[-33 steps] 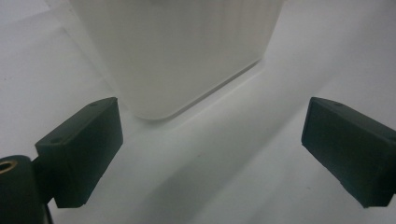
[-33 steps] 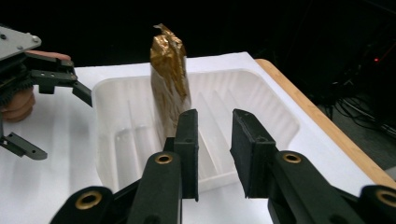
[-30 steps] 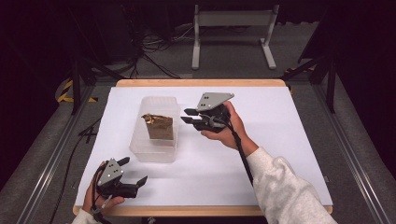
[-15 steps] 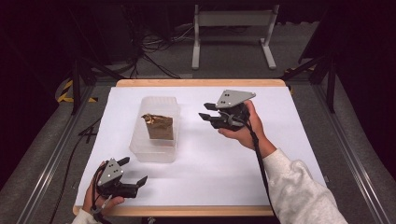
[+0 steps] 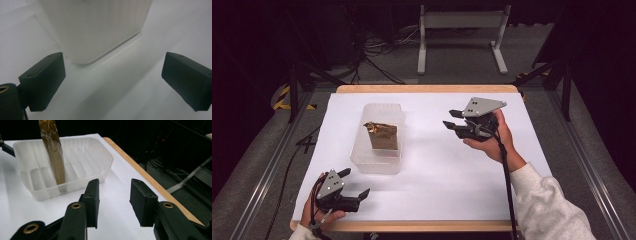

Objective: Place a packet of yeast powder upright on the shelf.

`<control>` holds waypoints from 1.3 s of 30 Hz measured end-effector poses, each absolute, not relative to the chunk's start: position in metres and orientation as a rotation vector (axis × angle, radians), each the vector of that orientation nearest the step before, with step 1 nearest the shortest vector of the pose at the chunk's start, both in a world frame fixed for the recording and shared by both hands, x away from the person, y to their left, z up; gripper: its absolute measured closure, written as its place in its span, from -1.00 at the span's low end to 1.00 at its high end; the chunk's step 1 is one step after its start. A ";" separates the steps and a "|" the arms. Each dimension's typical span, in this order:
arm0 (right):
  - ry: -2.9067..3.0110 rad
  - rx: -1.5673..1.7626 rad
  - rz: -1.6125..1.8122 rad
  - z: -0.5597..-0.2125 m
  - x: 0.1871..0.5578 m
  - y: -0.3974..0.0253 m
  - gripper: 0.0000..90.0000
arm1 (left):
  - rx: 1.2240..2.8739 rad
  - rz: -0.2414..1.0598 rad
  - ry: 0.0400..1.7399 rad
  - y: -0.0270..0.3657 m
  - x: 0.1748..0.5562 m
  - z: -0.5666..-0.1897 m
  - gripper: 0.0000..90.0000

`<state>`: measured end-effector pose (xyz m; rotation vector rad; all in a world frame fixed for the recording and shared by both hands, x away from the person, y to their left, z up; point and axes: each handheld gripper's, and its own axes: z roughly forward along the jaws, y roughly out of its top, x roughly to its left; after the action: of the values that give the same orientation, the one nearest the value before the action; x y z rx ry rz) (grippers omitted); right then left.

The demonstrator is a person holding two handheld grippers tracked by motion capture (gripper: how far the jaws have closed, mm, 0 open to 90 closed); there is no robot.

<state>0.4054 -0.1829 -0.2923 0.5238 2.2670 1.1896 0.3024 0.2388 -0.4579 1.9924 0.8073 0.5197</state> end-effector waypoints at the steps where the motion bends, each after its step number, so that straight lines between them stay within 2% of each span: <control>1: 2.264 0.528 1.184 -0.293 0.405 -0.185 0.32 | 1.993 0.520 0.808 0.239 0.302 -0.458 -0.87; 15: 2.272 0.548 1.096 -0.300 0.396 -0.211 0.22 | 1.996 0.518 0.810 0.238 0.302 -0.458 -0.87; 27: 2.242 0.593 0.995 -0.306 0.387 -0.235 -0.07 | 2.000 0.520 0.810 0.238 0.303 -0.458 -0.86; 32: 2.216 0.616 0.934 -0.316 0.381 -0.244 -0.31 | 2.000 0.518 0.813 0.238 0.303 -0.458 -0.87; 39: 2.208 0.635 0.866 -0.336 0.372 -0.261 -0.45 | 2.004 0.521 0.813 0.238 0.303 -0.458 -0.86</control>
<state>0.3724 -0.2611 -0.3364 0.6348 2.2084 0.8659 0.3030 0.2377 -0.4580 2.0036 0.8128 0.5205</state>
